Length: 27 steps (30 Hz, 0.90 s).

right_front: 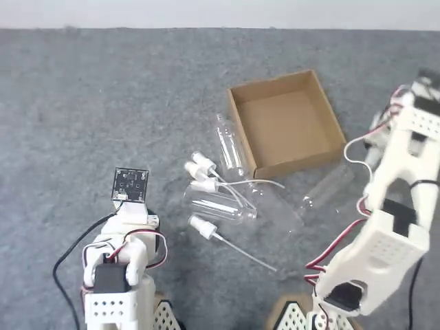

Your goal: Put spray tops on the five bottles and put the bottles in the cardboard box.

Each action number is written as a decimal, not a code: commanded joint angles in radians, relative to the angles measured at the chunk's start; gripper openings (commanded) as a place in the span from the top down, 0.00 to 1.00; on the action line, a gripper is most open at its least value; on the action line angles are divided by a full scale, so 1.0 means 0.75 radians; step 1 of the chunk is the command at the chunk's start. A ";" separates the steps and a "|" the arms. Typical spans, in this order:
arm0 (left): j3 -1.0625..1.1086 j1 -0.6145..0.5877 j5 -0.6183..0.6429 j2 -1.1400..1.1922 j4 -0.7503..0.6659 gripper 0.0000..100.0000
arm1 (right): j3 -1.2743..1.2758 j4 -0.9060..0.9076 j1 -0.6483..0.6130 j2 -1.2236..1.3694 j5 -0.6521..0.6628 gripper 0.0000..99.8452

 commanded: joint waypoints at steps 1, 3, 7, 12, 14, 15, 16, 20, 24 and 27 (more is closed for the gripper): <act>-0.011 -0.008 -0.008 -0.025 0.006 0.99 | -0.268 0.236 -0.177 -0.099 0.008 0.99; -0.011 -0.008 -0.008 -0.025 0.006 0.99 | -0.272 0.279 -0.277 -0.167 0.010 0.99; -0.011 -0.008 -0.008 -0.025 0.006 0.99 | -0.268 0.355 -0.531 -0.294 0.029 0.99; -0.011 -0.008 -0.008 -0.025 0.006 0.99 | -0.266 0.410 -0.891 -0.334 0.213 0.99; -0.011 -0.008 -0.008 -0.025 0.006 0.99 | -0.254 0.398 -1.014 -0.330 0.264 0.99; -0.011 -0.008 -0.008 -0.025 0.006 0.99 | -0.229 0.390 -1.067 -0.332 0.284 0.99; -0.011 -0.008 -0.008 -0.025 0.006 0.99 | -0.203 0.373 -1.116 -0.334 0.299 0.99; -0.011 -0.008 -0.008 -0.025 0.006 0.99 | -0.074 0.251 -1.288 -0.332 0.336 0.99; -0.011 -0.008 -0.008 -0.025 0.006 0.99 | 0.084 0.015 -1.384 -0.332 0.438 0.99; -0.011 -0.008 -0.008 -0.025 0.006 0.99 | 0.192 -0.132 -1.415 -0.332 0.538 0.99</act>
